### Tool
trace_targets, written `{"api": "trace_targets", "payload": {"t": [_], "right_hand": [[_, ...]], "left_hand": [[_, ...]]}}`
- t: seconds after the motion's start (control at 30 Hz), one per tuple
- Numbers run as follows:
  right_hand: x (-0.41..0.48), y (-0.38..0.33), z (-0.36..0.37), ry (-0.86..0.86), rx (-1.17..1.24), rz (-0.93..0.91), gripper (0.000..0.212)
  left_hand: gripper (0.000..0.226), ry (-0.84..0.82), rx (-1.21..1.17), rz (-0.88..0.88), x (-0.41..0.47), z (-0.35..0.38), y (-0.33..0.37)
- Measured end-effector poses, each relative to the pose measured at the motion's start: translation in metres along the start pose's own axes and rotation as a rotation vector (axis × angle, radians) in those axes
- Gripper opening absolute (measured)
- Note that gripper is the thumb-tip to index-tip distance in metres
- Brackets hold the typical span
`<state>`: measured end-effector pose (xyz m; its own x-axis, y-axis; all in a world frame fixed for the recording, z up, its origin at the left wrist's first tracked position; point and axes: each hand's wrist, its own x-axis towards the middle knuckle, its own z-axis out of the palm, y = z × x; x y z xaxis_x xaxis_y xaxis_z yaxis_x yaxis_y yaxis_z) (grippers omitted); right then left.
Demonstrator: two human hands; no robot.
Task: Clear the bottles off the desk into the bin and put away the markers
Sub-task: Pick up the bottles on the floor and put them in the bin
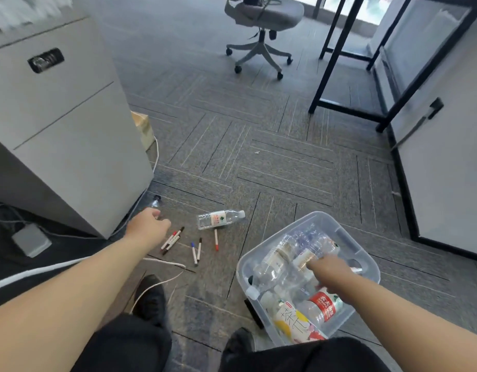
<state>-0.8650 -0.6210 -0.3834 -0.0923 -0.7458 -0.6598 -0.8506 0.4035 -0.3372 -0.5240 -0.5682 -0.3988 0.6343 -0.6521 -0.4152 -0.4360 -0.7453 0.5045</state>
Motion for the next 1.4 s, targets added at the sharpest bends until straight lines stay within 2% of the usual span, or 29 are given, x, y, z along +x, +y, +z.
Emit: {"api": "trace_targets", "payload": {"t": [0.07,0.13,0.23,0.3,0.37,0.43,0.5,0.57,0.67,0.77,0.83,0.93,1.1,1.2,1.3,1.4], "right_hand": [[0.016,-0.036,0.029,0.036,-0.024,-0.086,0.026],[0.038,-0.075,0.066,0.037,-0.023,-0.163,0.015],[0.081,-0.132,0.127,-0.027,-0.136,-0.280,0.020],[0.116,-0.161,0.165,-0.075,-0.222,-0.338,0.022],[0.154,-0.179,0.195,-0.101,-0.339,-0.365,0.022],[0.190,-0.190,0.216,-0.110,-0.455,-0.369,0.021],[0.222,-0.197,0.230,-0.094,-0.510,-0.365,0.026],[0.250,-0.203,0.243,-0.048,-0.529,-0.388,0.026],[0.282,-0.211,0.257,0.058,-0.622,-0.472,0.035],[0.305,-0.215,0.264,0.152,-0.734,-0.577,0.051],[0.321,-0.213,0.271,0.180,-0.790,-0.610,0.052],[0.334,-0.197,0.279,0.149,-0.826,-0.554,0.053],[0.335,-0.173,0.286,0.204,-0.973,-0.562,0.066],[0.340,-0.174,0.284,0.195,-1.052,-0.569,0.064],[0.343,-0.174,0.278,0.179,-1.122,-0.587,0.067],[0.337,-0.182,0.267,0.185,-1.042,-0.587,0.072]], "left_hand": [[0.046,0.053,0.042,-0.029,0.023,-0.006,-0.018],[0.051,0.078,0.241,-0.137,0.043,-0.010,-0.044],[0.055,-0.079,0.659,-0.402,0.079,-0.020,-0.093],[0.054,-0.153,0.776,-0.488,0.109,-0.022,-0.126],[0.046,-0.159,0.734,-0.327,0.144,-0.008,-0.154],[0.041,-0.128,0.573,-0.137,0.178,0.014,-0.166],[0.041,-0.103,0.413,-0.075,0.209,0.042,-0.165],[0.045,-0.079,0.304,-0.072,0.240,0.070,-0.161],[0.054,-0.049,0.303,-0.076,0.286,0.109,-0.157],[0.057,-0.029,0.199,-0.152,0.322,0.138,-0.157],[0.056,-0.020,0.178,-0.213,0.334,0.154,-0.168],[0.055,-0.025,0.151,-0.301,0.327,0.174,-0.198],[0.054,-0.009,0.178,-0.309,0.299,0.183,-0.219],[0.059,0.016,0.194,-0.306,0.291,0.182,-0.217],[0.051,0.043,0.204,-0.275,0.285,0.180,-0.202],[0.051,0.070,0.169,-0.228,0.282,0.170,-0.172]]}}
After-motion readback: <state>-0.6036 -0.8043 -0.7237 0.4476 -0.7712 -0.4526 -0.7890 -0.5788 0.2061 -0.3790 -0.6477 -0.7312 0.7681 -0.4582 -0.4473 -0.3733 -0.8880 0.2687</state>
